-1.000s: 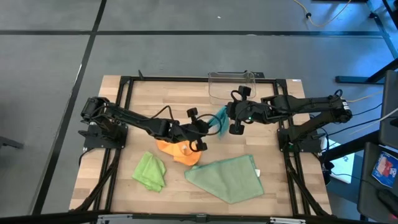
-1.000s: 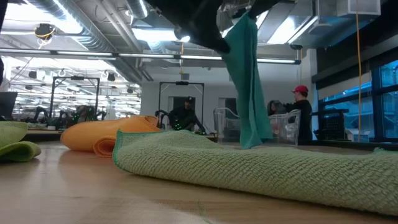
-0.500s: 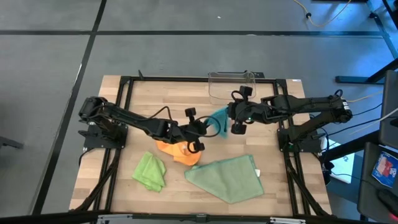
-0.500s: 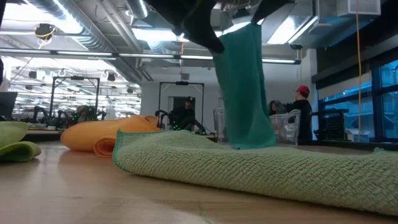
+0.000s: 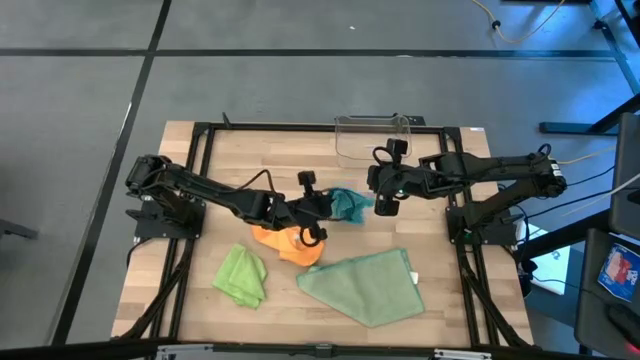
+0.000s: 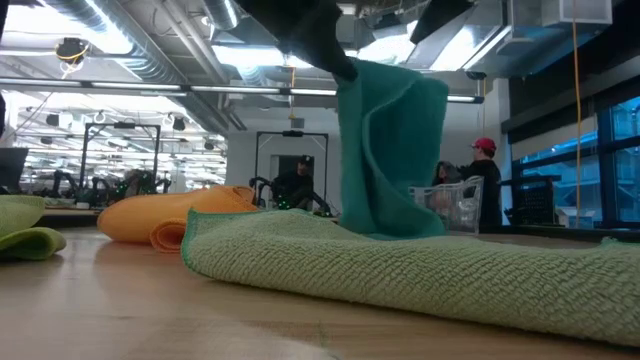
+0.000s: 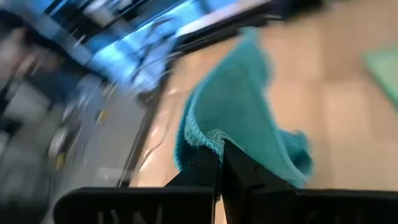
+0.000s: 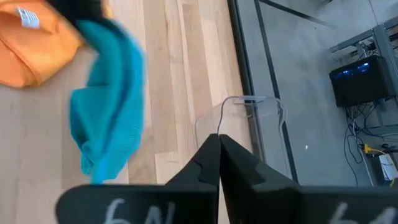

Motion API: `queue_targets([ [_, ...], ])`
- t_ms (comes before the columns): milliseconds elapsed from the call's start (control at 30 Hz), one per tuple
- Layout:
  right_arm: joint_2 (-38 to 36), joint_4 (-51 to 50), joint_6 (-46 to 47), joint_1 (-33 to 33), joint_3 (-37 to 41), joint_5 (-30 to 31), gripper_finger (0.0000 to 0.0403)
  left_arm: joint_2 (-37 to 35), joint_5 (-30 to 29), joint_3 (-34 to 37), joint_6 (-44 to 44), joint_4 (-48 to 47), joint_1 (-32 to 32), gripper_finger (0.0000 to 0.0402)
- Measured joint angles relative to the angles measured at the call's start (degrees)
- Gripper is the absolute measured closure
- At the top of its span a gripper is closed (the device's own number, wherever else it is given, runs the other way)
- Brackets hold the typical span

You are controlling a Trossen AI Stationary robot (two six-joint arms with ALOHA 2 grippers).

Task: Fold microfiber towels
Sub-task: Fold the blue microfiber cloth

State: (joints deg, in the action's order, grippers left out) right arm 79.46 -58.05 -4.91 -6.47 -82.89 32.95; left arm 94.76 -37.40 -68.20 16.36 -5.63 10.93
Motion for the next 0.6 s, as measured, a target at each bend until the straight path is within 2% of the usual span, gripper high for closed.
queue_targets([
  [100,0.0,-1.7,0.0,0.4,0.0,0.0,0.0393,0.0,6.2,0.0,14.4,-2.3,1.4,0.0401],
  [167,0.0,-2.9,0.3,0.4,0.0,0.0,0.039,0.0,6.1,0.0,21.7,-4.6,2.1,0.0401],
  [200,0.0,-3.7,0.4,0.6,0.0,0.0,0.0389,0.0,3.0,0.0,22.4,-5.2,2.5,0.0401],
  [300,0.0,-5.5,1.7,0.8,0.0,0.0,0.0388,-0.5,-14.4,0.0,13.5,-4.9,3.0,0.0401],
  [333,0.0,-5.9,2.2,0.8,0.0,0.0,0.0389,-1.3,-18.1,0.0,9.5,-5.7,2.8,0.0401],
  [367,0.0,-6.3,3.0,1.0,0.0,0.0,0.0391,-2.3,-19.2,0.0,5.8,-6.6,2.6,0.04],
  [433,0.0,-7.0,3.5,1.1,0.0,-0.1,0.0393,-4.8,-15.7,0.0,-1.3,-9.5,2.3,0.0393],
  [600,0.0,-7.0,4.7,1.1,-0.1,-0.3,0.0393,-9.7,-0.7,0.0,-14.9,-10.6,2.1,0.036],
])
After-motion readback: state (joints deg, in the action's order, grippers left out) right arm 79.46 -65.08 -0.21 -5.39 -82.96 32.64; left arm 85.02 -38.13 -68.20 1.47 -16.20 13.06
